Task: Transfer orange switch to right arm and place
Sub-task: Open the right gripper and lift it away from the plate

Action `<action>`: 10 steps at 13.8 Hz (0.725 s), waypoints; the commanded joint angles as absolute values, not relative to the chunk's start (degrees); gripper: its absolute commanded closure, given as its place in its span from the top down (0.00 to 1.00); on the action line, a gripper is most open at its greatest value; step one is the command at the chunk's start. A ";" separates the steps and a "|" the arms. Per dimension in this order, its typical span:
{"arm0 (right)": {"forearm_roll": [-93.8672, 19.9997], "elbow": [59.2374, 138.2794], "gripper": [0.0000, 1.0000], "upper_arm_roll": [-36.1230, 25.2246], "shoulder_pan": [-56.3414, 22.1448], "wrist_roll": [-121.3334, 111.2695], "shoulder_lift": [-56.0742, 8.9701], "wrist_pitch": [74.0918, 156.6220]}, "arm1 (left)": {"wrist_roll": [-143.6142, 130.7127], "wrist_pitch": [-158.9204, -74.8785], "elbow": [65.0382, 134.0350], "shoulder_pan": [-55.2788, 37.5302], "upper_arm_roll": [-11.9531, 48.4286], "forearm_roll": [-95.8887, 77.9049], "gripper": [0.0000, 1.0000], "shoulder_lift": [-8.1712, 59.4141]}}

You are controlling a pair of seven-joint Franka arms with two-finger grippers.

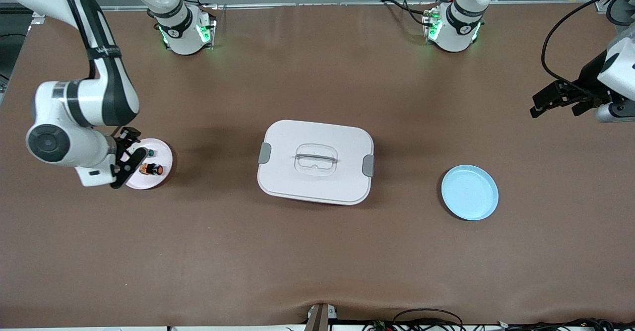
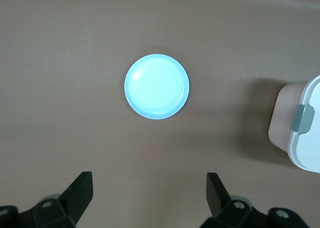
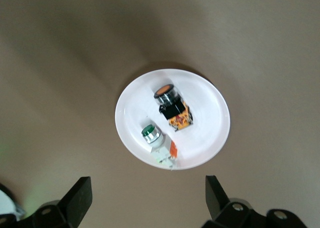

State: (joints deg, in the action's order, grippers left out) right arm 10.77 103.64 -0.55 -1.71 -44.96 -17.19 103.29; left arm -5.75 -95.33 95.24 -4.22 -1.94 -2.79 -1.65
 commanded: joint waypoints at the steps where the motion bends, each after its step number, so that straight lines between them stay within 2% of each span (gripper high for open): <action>1: 9.84 97.50 1.00 -0.53 -2.19 -34.67 -17.75 96.01 | -6.06 -93.08 92.02 -3.87 -1.58 -1.32 1.00 0.35; 7: 6.42 88.53 1.00 -0.53 -4.40 -22.42 -17.66 86.42 | -5.71 -92.81 91.05 -4.13 -1.41 0.44 1.00 0.35; 10: 6.15 80.36 1.00 -0.88 -3.87 -15.85 -17.84 76.66 | -5.63 -92.64 90.97 -4.31 -1.32 0.44 1.00 0.35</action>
